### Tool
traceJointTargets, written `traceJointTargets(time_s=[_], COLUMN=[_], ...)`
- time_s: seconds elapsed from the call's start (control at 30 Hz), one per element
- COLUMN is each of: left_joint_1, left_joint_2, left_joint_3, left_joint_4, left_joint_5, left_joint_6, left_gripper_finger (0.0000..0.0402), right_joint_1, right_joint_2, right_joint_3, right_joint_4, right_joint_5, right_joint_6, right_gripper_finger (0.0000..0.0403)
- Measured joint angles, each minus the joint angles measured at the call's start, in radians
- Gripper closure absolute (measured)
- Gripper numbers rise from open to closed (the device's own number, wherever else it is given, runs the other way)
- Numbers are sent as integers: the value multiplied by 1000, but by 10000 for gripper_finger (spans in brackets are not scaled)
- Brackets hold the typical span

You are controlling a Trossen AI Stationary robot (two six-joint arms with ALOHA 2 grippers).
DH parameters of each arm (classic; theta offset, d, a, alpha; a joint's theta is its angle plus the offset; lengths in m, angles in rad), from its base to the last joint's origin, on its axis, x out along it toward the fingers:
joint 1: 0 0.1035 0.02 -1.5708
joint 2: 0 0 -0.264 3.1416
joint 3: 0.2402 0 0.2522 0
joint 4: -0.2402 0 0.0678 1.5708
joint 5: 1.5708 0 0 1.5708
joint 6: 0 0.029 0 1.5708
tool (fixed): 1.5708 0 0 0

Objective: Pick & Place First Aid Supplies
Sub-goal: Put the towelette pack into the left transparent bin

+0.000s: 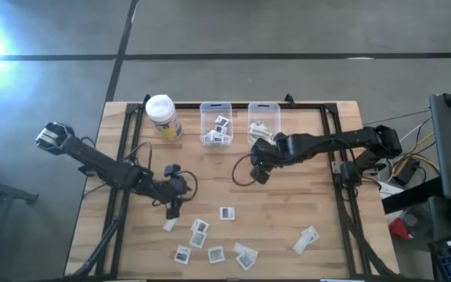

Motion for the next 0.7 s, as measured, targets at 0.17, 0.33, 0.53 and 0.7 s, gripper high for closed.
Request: traceJointTargets(time_s=[0.17, 0.33, 0.53, 0.7], left_joint_1=[-20, -25, -25, -24], left_joint_2=[61, 149, 229, 288], left_joint_3=[0, 0, 0, 0], left_joint_4=[45, 138, 178, 247], left_joint_5=[137, 246, 263, 287], left_joint_6=[6, 12, -32, -63], left_gripper_finger=[234, 234, 234, 234], right_joint_1=[47, 63, 67, 67], right_joint_2=[0, 0, 0, 0], right_joint_3=[0, 0, 0, 0], right_joint_4=[1, 4, 7, 8], right_joint_5=[22, 24, 24, 24], right_joint_6=[13, 31, 35, 35], right_gripper_finger=[335, 331, 326, 332])
